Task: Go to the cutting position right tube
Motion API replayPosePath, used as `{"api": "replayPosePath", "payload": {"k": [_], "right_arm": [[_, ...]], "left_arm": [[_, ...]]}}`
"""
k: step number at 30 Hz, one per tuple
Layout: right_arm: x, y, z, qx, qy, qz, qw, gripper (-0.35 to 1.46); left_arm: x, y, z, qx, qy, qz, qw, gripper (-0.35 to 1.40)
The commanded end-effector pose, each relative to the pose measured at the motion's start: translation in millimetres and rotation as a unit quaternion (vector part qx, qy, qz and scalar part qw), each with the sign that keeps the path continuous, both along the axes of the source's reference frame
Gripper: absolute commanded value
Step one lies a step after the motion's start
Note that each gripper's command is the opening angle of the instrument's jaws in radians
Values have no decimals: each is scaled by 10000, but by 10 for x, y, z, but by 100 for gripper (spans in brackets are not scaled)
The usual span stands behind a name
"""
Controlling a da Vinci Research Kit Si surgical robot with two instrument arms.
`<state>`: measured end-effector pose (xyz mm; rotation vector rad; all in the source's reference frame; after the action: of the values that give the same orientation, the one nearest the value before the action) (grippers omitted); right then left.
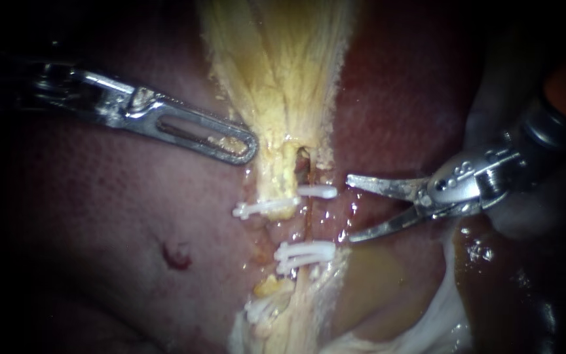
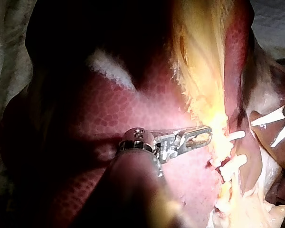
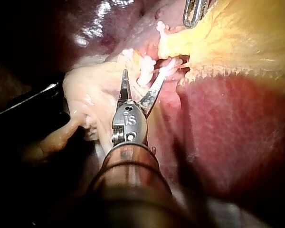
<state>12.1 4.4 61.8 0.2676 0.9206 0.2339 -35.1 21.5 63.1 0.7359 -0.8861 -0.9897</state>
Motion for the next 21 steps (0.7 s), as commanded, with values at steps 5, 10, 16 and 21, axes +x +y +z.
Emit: {"api": "replayPosePath", "payload": {"k": [5, 10, 16, 21], "right_arm": [[0, 0, 0, 20, 18, -24, 10000, 145], [0, 0, 0, 28, 25, -34, 10000, 145], [1, 0, 0, 44, 40, -53, 10000, 145], [5, -6, 7, 118, 154, -218, 9996, 145]], "left_arm": [[21, 4, -15, 27, -28, 33, 10000, -35], [56, 11, -45, -1, 55, -76, 10000, -35], [67, 17, -53, -12, 79, -143, 9999, -35], [67, 16, -52, -17, 83, -147, 9999, -35]]}}
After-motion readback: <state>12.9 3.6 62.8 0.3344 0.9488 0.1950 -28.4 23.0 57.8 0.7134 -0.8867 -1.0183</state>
